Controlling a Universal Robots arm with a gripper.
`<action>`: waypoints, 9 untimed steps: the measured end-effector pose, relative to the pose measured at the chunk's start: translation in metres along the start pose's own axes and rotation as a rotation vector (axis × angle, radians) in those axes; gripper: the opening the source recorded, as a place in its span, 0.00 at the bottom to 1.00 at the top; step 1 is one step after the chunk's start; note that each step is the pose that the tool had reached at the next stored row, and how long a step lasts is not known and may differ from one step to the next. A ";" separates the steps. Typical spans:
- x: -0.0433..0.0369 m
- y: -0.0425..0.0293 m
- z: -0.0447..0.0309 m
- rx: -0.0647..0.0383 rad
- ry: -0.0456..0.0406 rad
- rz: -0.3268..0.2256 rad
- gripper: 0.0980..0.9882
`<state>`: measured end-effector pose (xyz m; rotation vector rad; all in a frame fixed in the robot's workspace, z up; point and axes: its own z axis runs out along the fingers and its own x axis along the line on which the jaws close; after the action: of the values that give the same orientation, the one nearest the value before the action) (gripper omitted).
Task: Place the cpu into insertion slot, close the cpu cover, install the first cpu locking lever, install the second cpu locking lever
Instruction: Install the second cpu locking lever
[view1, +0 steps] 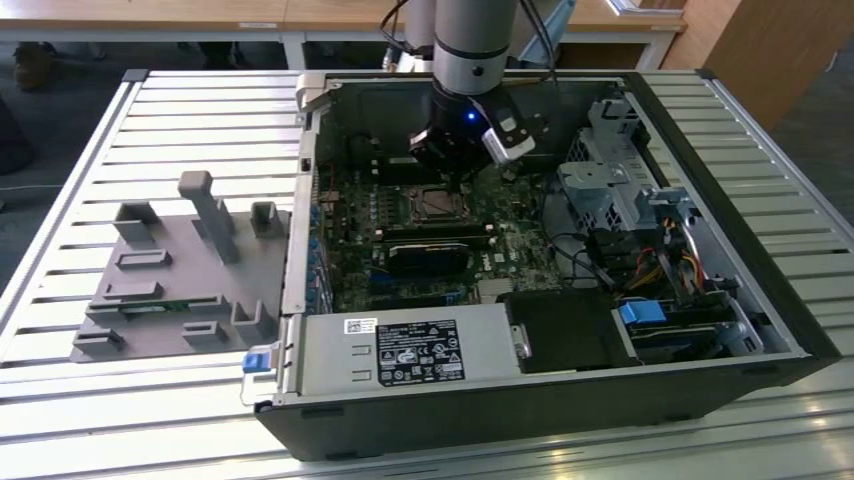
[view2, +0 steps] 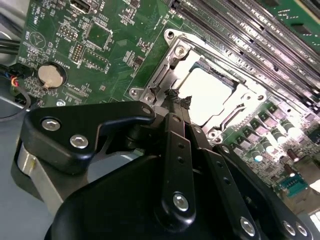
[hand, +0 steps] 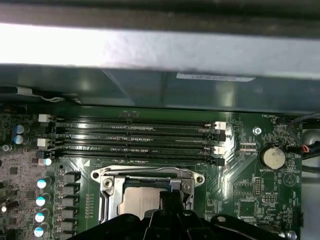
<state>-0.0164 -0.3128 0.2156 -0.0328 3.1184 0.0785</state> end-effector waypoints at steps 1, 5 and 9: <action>-0.0001 0.0001 -0.0025 0.000 0.0001 0.000 0.02; -0.0003 0.0006 -0.0131 0.000 0.0002 0.000 0.02; -0.0005 0.0012 -0.0241 0.000 0.0003 0.000 0.02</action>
<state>-0.0164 -0.3128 0.2397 -0.0328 3.1187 0.0784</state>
